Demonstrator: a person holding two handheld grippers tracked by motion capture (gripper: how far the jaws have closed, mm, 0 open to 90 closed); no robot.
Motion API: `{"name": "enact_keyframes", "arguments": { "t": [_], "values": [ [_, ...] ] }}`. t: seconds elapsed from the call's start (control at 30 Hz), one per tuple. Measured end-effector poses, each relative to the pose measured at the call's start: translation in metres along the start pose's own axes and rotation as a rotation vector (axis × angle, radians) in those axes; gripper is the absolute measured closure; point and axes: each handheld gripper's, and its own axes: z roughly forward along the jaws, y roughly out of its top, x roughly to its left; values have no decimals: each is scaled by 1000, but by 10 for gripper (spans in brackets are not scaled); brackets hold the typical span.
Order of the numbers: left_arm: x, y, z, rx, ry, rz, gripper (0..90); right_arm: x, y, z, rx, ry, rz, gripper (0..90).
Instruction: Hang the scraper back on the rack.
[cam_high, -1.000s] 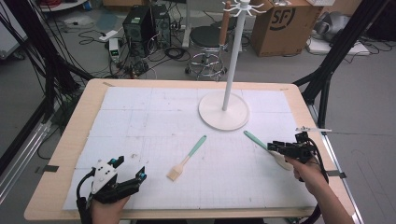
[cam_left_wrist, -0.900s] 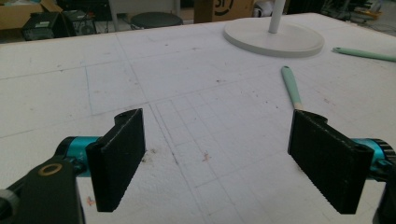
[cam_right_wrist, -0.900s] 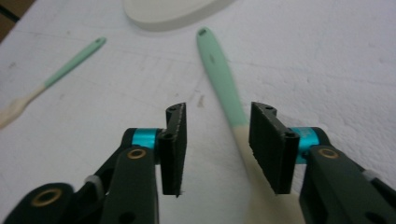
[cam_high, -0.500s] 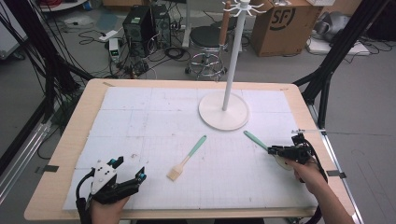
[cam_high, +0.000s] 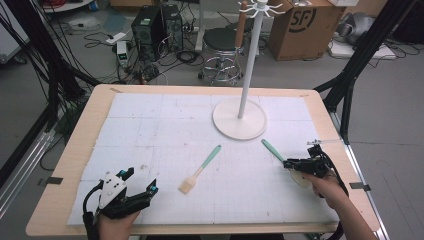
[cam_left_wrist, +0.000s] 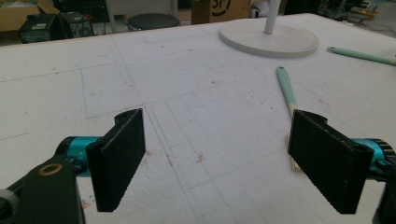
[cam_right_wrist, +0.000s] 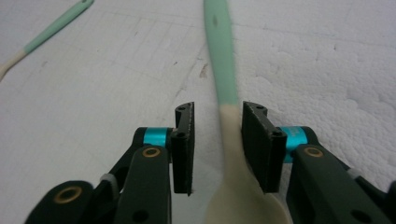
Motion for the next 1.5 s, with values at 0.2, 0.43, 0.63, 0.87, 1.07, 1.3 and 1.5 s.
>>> {"name": "enact_keyframes", "arguments": {
  "t": [0.2, 0.43, 0.63, 0.87, 1.07, 1.3, 1.5],
  "values": [
    [-1, 0, 1, 7, -3, -2, 197, 6, 5, 4, 38, -60, -80, 731],
    [-2, -1, 3, 3, -7, -4, 198, 11, 13, 7, 101, -109, -97, 776],
    [-1, -1, 3, 7, -8, -7, 199, 10, 19, 8, 148, -104, -105, 790],
    [-1, -2, 2, 9, -7, -7, 200, 5, 21, 8, 161, -72, -81, 797],
    [0, -2, 2, 11, -3, -9, 200, -2, 11, 5, 91, -30, -62, 809],
    [0, -2, 3, 8, -5, -8, 202, 5, 1, 4, 16, -68, -111, 822],
    [0, -2, 1, 5, -4, -9, 204, 5, -1, 1, -22, -50, -76, 824]
  ]
}}
